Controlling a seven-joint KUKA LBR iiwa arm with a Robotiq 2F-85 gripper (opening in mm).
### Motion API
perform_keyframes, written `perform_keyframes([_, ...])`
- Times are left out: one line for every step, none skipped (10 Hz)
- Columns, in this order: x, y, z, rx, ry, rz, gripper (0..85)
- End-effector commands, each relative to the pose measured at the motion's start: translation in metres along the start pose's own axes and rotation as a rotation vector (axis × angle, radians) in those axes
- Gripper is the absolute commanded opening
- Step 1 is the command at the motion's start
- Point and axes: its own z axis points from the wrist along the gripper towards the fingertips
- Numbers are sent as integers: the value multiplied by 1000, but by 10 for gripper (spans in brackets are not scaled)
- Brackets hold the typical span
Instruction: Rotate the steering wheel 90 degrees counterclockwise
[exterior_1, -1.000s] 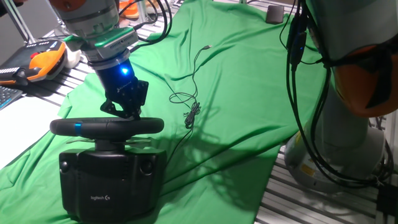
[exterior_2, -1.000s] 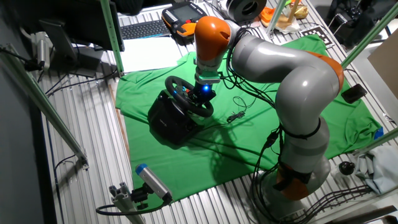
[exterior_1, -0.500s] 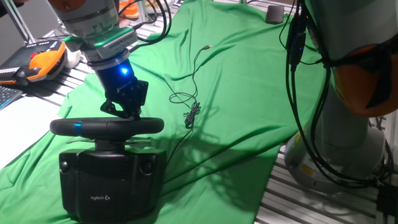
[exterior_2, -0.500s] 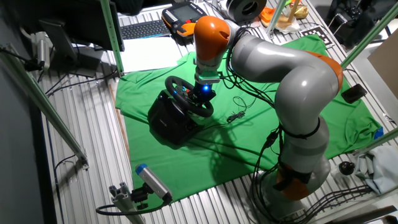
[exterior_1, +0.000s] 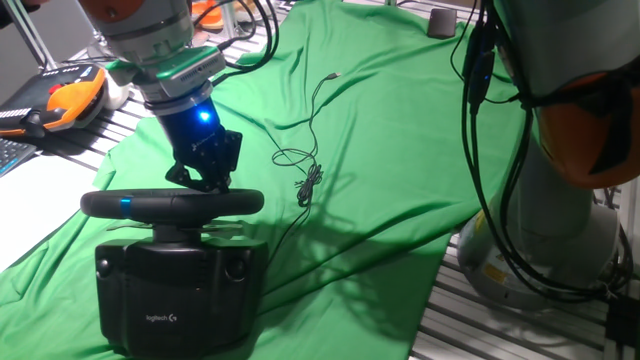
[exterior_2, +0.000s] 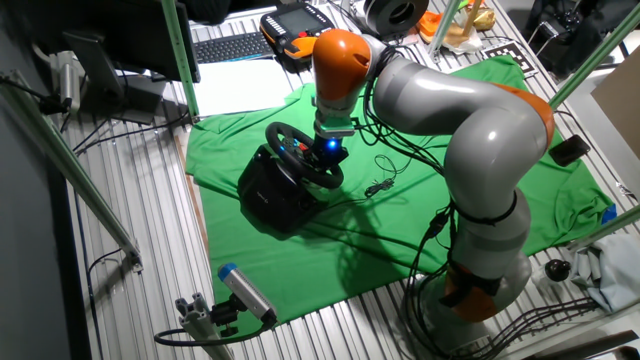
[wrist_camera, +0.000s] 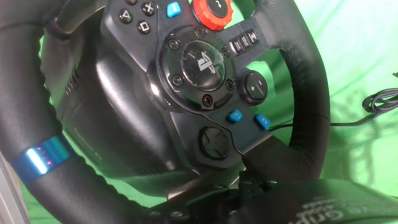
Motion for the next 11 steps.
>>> perform_keyframes([0, -1, 2, -1, -3, -2, 0])
perform_keyframes([0, -1, 5, -1, -3, -2, 0])
perform_keyframes([0, -2, 5, -1, -3, -2, 0])
perform_keyframes([-1, -2, 5, 0, -7, -3, 0])
perform_keyframes([-1, -2, 5, 0, -7, -3, 0])
perform_keyframes([-2, -3, 6, 0, -10, -6, 0])
perform_keyframes([-3, -4, 6, 1, -13, -9, 0])
perform_keyframes([-4, -4, 7, 2, -15, -10, 0])
perform_keyframes([-6, -5, 7, 1, -19, -13, 0])
perform_keyframes([-7, -5, 8, 1, -21, -15, 0])
perform_keyframes([-9, -7, 8, -1, -22, -20, 0])
